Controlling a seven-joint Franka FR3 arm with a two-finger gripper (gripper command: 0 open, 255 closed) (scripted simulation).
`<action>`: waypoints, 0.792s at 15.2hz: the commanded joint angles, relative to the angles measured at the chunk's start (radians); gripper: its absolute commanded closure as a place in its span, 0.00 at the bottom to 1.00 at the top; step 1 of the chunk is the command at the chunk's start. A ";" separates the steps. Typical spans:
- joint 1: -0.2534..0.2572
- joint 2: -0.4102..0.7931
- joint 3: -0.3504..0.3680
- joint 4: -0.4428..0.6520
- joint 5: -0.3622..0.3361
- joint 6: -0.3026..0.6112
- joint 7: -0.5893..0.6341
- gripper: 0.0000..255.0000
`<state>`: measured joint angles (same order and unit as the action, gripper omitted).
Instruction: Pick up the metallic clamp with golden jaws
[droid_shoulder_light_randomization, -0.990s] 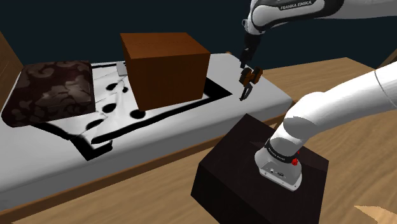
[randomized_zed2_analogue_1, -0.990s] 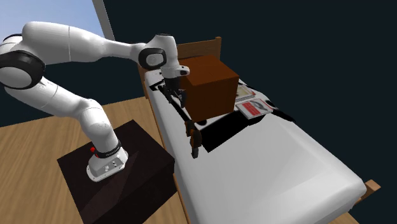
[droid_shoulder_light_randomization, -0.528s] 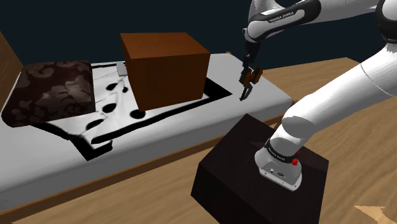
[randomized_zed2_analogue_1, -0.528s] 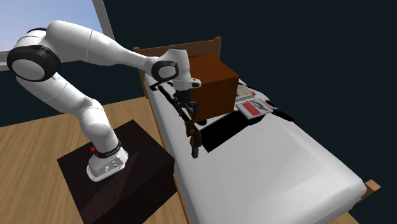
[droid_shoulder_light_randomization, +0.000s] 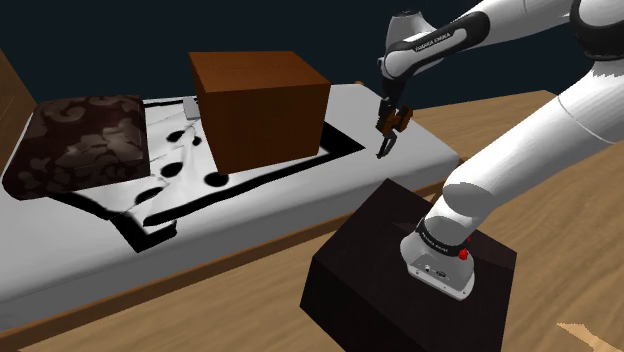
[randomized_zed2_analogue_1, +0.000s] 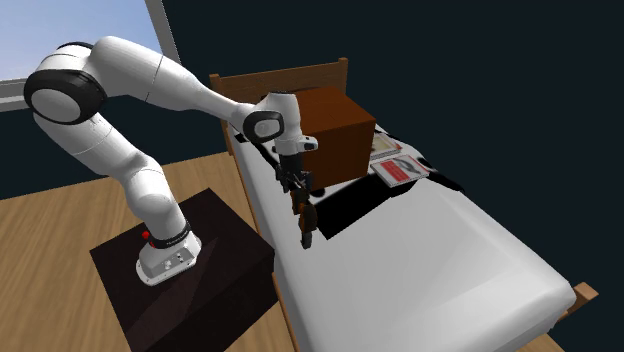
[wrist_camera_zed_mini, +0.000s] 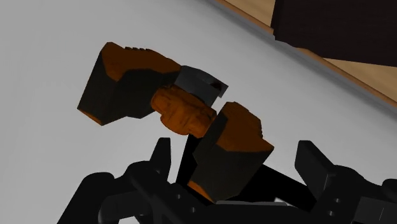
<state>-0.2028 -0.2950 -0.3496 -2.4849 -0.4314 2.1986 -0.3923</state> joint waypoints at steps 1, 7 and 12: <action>0.000 0.007 -0.001 -0.004 -0.001 0.012 0.002 0.00; -0.001 0.005 -0.002 -0.004 -0.001 0.009 0.001 1.00; 0.000 -0.001 0.001 0.003 0.001 -0.003 -0.001 1.00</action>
<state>-0.2025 -0.2925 -0.3497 -2.4844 -0.4307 2.2018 -0.3921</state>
